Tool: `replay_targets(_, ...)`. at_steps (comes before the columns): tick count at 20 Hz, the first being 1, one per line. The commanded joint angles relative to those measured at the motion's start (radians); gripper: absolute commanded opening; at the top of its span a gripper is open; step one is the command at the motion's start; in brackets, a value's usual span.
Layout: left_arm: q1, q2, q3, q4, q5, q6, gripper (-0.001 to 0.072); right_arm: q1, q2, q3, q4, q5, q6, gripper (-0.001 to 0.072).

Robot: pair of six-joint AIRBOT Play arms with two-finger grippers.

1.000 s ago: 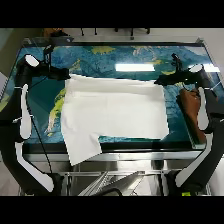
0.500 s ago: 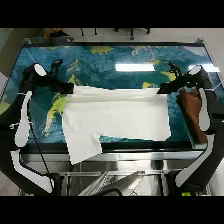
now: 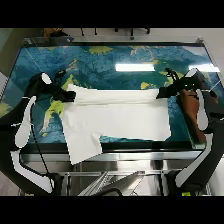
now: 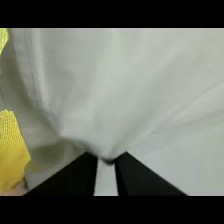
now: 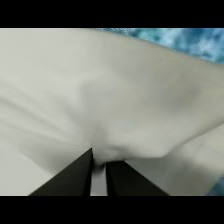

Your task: Fold the shirts.

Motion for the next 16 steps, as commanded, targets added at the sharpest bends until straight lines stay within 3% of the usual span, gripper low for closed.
replay_targets(1,-0.002,-0.001,0.042,-0.015,-0.061,-0.011,0.0677,0.003,0.039,0.0,0.01,0.006,0.028,0.0307)
replay_targets(7,0.102,0.03,0.197,-0.015,-0.434,-0.076,0.0695,-0.104,0.242,-0.02,0.0,0.118,0.106,0.0304)
replay_targets(12,0.208,0.293,-0.302,-0.016,-0.341,-0.082,0.0696,-0.282,0.505,-0.412,0.006,0.12,0.101,0.0303)
replay_targets(16,0.248,0.47,-0.67,-0.021,-0.212,-0.082,0.0696,-0.386,0.674,-0.745,0.006,-0.008,0.131,0.0303)
